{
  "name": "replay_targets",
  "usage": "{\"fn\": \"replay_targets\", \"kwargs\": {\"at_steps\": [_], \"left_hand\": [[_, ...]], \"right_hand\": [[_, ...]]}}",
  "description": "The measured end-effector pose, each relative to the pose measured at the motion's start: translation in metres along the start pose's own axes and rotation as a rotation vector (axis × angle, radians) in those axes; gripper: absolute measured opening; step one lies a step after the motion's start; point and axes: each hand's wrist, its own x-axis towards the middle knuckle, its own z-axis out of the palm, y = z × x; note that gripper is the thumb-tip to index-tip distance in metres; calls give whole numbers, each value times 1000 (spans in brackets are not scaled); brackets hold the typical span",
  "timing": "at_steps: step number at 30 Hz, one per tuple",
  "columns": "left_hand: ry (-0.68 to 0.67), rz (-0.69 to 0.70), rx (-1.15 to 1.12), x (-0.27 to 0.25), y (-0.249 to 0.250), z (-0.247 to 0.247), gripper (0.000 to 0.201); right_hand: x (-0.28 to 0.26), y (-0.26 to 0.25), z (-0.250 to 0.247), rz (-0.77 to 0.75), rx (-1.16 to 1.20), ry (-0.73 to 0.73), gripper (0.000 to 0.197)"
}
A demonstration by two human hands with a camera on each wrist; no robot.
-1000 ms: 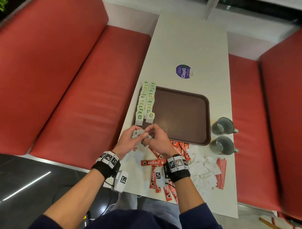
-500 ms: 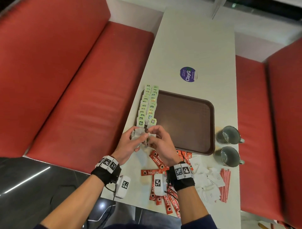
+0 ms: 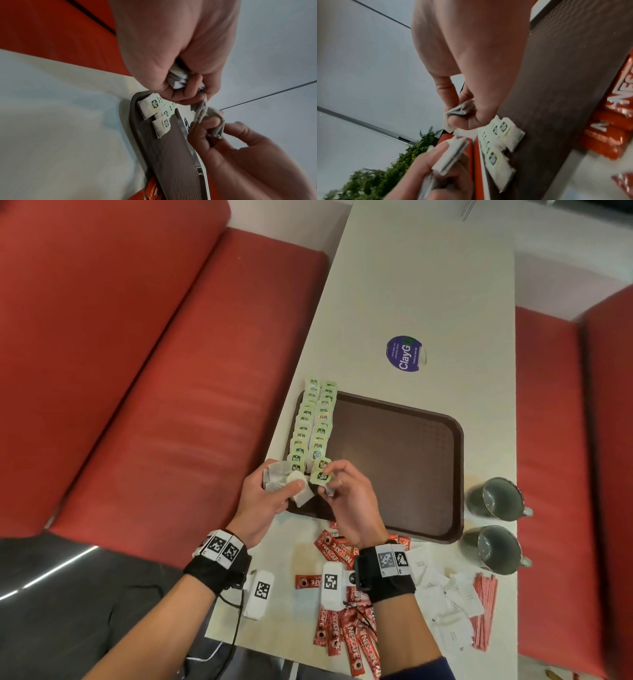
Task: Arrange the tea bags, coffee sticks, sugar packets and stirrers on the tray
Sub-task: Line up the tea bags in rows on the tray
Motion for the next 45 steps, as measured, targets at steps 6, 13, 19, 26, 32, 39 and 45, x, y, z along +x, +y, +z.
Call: {"fn": "replay_targets", "kwargs": {"at_steps": [6,13,19,26,32,39,45], "left_hand": [[94,-36,23,3,-3,-8,25],[160,-55,45,2,-4,-13,26],[179,-61,37,3,-3,-12,27],[211,-57,47,6,-4,-12,29],[215,-47,70,7,-7,-14,28],[243,-34,88,6,-11,-19,27],[250,-48,80,4,-11,-23,28]], "right_hand": [[13,4,-15,-115,-550,308,5],[17,14,-17,-175,-748,421,22],[28,24,-14,-198,-879,431,23],[36,32,-14,-210,-978,481,30],[36,34,-13,-154,-1000,488,30],[40,36,-5,-210,-988,459,27],[43,42,-2,-215,-1042,499,28]]}}
